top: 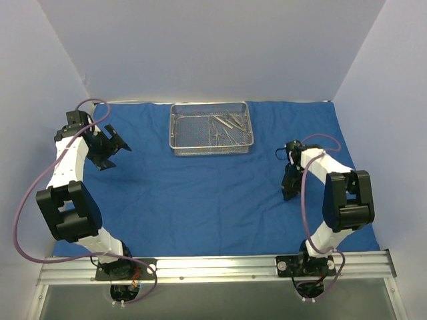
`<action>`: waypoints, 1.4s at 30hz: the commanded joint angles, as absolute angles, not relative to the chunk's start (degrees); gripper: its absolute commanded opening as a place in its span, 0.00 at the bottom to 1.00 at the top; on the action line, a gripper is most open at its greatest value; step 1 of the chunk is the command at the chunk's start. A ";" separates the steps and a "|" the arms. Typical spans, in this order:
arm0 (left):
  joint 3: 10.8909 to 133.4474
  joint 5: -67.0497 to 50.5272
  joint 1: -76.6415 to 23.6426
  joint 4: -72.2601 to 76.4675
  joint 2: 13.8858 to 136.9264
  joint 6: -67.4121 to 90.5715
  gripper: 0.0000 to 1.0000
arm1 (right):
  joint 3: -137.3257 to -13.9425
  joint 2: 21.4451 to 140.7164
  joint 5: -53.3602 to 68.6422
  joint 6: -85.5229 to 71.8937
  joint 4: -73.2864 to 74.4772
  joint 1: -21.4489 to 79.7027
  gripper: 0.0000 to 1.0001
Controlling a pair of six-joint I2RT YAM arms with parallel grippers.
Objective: Open and lay out the surgical kit
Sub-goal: Smooth out the surgical kit at the center of the board.
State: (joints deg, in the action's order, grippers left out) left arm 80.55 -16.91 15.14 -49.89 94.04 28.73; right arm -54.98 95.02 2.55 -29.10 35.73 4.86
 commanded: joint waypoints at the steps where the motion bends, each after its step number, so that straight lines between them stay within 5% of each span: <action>1: 80.77 -18.28 15.64 -49.66 91.93 29.00 0.94 | -62.38 91.06 -2.02 -25.94 42.71 5.88 0.00; 7: 83.23 -19.24 15.64 -52.38 95.54 27.16 0.94 | -74.60 95.44 0.69 -21.71 43.07 14.74 0.02; 17: 84.11 -20.66 15.03 -52.11 96.85 26.63 0.94 | -71.55 103.00 12.66 -22.85 29.36 29.08 0.00; 29: 87.53 -16.97 14.50 -54.84 101.24 25.84 0.98 | -59.85 102.83 13.44 -24.26 28.56 32.08 0.00; 37: 94.72 -15.92 12.58 -55.19 104.23 23.74 0.99 | -74.33 107.22 10.73 -21.19 33.38 33.31 0.01; 42: 99.84 -17.66 8.18 -55.73 107.31 21.80 0.95 | -95.33 111.70 3.53 -19.95 37.44 29.81 0.42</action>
State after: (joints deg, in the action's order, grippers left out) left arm 96.05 -16.43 11.09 -55.48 106.72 24.27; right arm -85.86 111.77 9.65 -21.69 33.39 32.73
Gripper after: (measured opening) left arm 0.958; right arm 0.366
